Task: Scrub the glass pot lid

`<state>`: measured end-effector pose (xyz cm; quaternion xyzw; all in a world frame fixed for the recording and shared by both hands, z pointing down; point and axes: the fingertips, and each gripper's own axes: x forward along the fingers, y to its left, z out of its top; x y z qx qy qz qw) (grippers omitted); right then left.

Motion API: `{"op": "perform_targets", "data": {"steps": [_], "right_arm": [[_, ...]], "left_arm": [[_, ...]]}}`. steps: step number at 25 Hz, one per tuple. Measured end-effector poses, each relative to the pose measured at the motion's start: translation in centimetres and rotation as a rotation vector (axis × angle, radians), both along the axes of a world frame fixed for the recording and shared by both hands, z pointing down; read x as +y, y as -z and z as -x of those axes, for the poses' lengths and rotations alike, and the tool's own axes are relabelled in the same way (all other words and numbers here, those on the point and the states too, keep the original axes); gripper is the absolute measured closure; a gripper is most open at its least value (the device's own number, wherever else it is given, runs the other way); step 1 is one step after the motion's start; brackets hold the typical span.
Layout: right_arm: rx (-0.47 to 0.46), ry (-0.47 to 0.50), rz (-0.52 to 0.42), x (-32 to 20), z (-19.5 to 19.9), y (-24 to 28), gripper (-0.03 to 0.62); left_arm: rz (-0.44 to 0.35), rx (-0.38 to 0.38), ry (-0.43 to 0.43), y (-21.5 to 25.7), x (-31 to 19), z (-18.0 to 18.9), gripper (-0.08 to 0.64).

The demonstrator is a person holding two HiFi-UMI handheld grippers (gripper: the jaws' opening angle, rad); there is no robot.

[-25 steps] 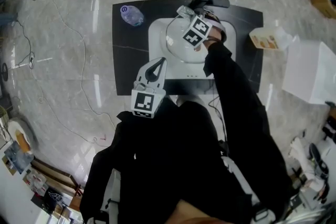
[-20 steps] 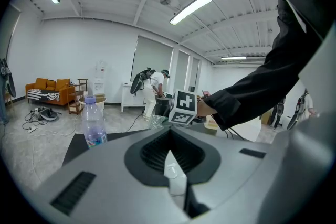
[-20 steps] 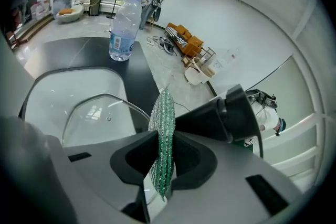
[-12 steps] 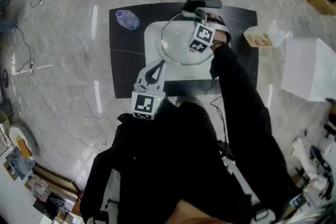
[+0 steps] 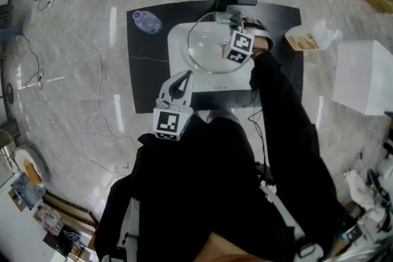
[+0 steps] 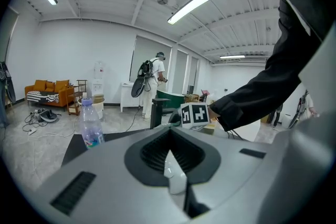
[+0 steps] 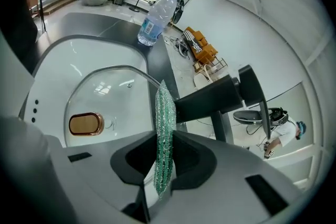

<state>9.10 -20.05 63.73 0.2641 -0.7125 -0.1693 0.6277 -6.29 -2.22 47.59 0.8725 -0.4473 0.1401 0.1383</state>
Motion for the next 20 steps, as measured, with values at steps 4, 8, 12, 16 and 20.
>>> {"op": "perform_targets", "data": {"steps": [4, 8, 12, 16, 20], "right_arm": [[0.008, 0.020, 0.049, 1.1, 0.0, -1.3, 0.529], [0.029, 0.009, 0.078, 2.2, -1.6, -2.8, 0.529], [0.058, 0.022, 0.111, 3.3, -2.9, -4.1, 0.529], [0.051, 0.021, 0.115, 3.8, -3.1, -4.8, 0.529], [0.033, 0.022, 0.122, 4.2, -3.3, -5.2, 0.529]], "left_arm": [[0.001, -0.017, -0.014, -0.2, 0.2, -0.2, 0.557], [0.009, -0.011, -0.008, -0.2, 0.4, -0.4, 0.557], [0.016, -0.038, -0.029, -0.9, 0.8, -0.6, 0.557], [0.030, -0.026, -0.033, -1.1, 1.0, -1.3, 0.557], [0.042, -0.011, -0.025, -1.1, 1.1, -2.0, 0.557]]}}
